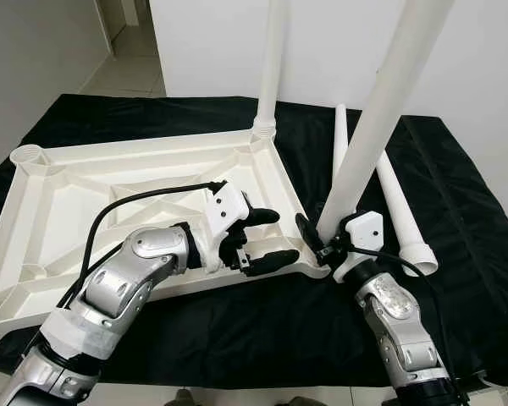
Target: Building children table
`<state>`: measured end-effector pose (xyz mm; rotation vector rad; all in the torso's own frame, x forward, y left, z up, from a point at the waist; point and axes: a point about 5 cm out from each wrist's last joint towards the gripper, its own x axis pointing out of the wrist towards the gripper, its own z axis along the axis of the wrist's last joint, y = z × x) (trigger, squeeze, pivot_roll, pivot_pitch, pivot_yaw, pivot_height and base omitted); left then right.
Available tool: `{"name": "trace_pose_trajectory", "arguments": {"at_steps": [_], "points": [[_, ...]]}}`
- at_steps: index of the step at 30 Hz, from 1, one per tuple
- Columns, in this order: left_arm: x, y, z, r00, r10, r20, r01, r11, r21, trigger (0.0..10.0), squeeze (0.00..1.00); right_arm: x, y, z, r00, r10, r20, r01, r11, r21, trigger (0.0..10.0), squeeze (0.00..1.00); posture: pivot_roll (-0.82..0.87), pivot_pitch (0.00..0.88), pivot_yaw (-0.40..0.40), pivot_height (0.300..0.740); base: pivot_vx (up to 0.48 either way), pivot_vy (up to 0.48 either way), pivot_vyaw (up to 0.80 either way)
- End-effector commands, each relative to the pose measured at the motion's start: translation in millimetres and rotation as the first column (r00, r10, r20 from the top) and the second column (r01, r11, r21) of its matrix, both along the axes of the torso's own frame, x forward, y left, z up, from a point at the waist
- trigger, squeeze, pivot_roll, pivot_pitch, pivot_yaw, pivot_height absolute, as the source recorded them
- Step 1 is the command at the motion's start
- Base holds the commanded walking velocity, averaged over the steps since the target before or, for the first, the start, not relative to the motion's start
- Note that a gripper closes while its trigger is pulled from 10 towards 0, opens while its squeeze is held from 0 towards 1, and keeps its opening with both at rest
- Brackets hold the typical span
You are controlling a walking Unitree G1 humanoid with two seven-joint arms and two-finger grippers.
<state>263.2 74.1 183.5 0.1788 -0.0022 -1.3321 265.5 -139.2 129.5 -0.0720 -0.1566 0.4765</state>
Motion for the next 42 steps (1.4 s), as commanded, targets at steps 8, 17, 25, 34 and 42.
{"name": "trace_pose_trajectory", "arguments": {"at_steps": [8, 17, 25, 34, 42], "points": [[-7.2, 0.1, 3, 0.995, -0.104, -0.007, 0.104, 0.994, 0.017, 10.0, 0.0, -1.9, -3.1, -28, 0.985, -0.017, -0.171, 0.031, 0.996, 0.083, 10.0, 0.0, 0.03, 0.035, -0.015, 0.74, 0.0, 0.0, 0.0], [-7.0, 0.6, 3, 0.994, -0.106, -0.004, 0.106, 0.994, 0.019, 10.0, 0.0, 2.9, -4.8, -27, 0.977, -0.056, -0.205, 0.081, 0.99, 0.117, 10.0, 0.0, 0.03, 0.032, -0.014, 0.74, 0.0, 0.0, 0.0], [-6.6, 1.5, 4, 0.994, -0.107, 0.0, 0.107, 0.994, 0.023, 10.0, 0.0, 8.4, -4.4, -29, 0.959, -0.163, -0.232, 0.192, 0.975, 0.11, 10.0, 0.0, 0.04, 0.032, -0.019, 0.74, 0.0, 0.0, 0.0], [-6.0, 3.7, 4, 0.995, -0.097, 0.004, 0.097, 0.995, 0.027, 10.0, 0.0, 10.2, 2.9, -17, 0.911, -0.38, -0.16, 0.405, 0.898, 0.172, 10.0, 0.0, 0.04, 0.033, -0.023, 0.74, 0.0, 0.0, 0.0], [-4.0, 4.9, 4, 0.996, -0.085, 0.009, 0.085, 0.996, 0.027, 10.0, 0.0, 2.6, 34.5, -10, 0.874, -0.463, -0.146, 0.485, 0.846, 0.223, 10.0, 0.0, 0.04, 0.035, -0.028, 0.74, 0.0, 0.0, 0.0]]}}
